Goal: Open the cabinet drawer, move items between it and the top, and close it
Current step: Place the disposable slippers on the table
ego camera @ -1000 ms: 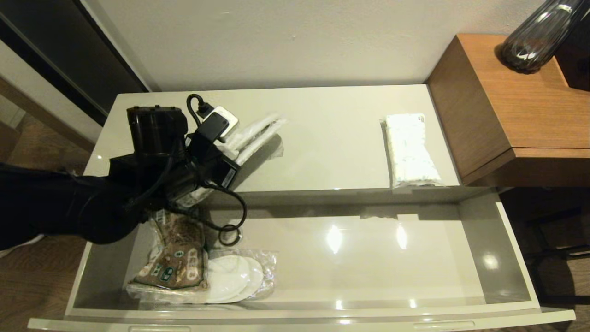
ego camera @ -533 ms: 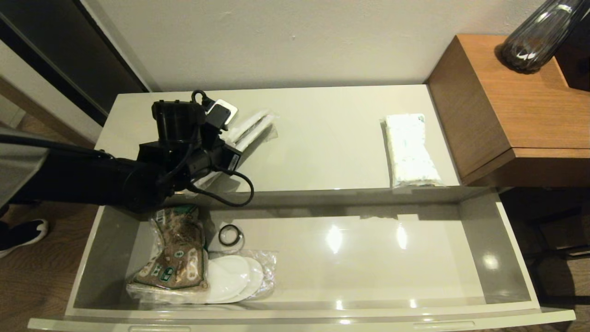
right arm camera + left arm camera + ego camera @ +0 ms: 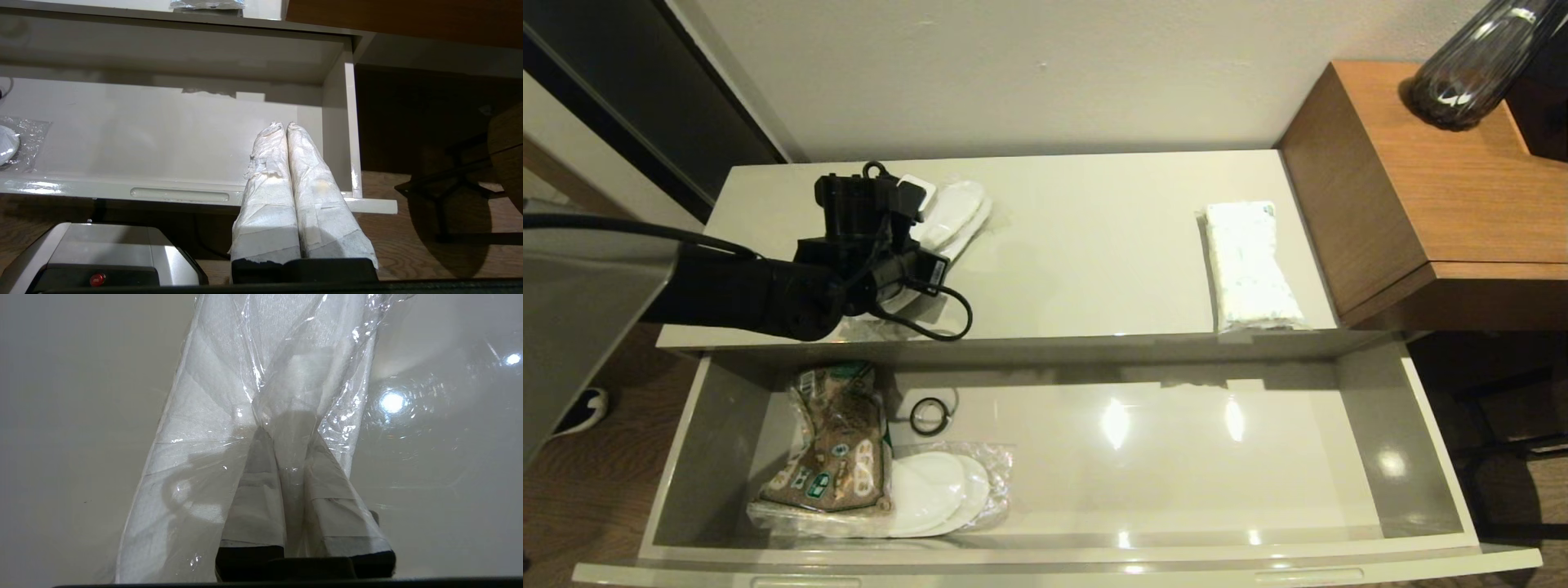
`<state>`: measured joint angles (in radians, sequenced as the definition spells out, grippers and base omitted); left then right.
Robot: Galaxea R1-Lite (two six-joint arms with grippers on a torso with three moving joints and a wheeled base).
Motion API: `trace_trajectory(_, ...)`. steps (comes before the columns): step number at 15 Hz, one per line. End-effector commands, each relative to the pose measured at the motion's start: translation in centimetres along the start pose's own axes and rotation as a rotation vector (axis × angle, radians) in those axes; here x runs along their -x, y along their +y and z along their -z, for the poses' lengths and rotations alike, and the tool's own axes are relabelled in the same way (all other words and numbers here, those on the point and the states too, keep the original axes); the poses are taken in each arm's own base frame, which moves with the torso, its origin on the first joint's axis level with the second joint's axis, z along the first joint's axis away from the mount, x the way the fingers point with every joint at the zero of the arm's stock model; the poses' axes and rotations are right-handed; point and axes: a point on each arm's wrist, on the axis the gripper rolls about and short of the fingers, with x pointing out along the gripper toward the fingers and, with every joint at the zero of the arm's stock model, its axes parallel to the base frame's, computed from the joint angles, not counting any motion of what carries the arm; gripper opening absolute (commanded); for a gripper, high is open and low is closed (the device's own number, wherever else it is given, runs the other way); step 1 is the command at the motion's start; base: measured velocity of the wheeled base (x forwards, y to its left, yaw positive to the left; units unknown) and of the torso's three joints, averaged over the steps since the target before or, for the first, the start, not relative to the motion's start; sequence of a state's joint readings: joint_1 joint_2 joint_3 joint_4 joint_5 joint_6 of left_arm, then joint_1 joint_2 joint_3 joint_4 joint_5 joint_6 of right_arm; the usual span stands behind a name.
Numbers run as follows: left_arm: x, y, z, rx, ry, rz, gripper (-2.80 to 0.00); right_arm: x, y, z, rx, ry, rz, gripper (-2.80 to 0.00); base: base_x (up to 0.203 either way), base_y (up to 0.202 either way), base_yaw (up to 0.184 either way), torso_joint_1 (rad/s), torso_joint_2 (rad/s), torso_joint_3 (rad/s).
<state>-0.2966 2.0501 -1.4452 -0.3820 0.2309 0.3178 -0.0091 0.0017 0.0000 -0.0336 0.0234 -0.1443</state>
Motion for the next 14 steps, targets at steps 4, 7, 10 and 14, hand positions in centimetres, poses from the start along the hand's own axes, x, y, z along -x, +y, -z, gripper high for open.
trace_trajectory(4,-0.03,-0.35,1.06,-0.005,0.031,0.018,-2.8,-0.02,0.01,0.04,0.001,0.003,-0.001,-2.8,0.0,0.0,0.0,0.0,0.0,0.0)
trace_trajectory(7,0.19,-0.28,1.0,-0.005,0.031,0.018,-2.8,-0.02,0.01,0.04,0.001,0.003,0.0,-2.8,0.0,0.0,0.0,0.0,0.0,0.0)
trace_trajectory(10,0.11,-0.32,1.04,-0.004,0.027,0.022,-2.8,-0.02,0.01,0.03,0.001,0.002,-0.001,-2.8,0.0,0.0,0.0,0.0,0.0,0.0)
trace_trajectory(14,0.06,-0.29,0.81,-0.002,0.015,0.031,-2.8,-0.02,0.01,0.03,0.001,0.002,0.0,-2.8,0.0,0.0,0.0,0.0,0.0,0.0)
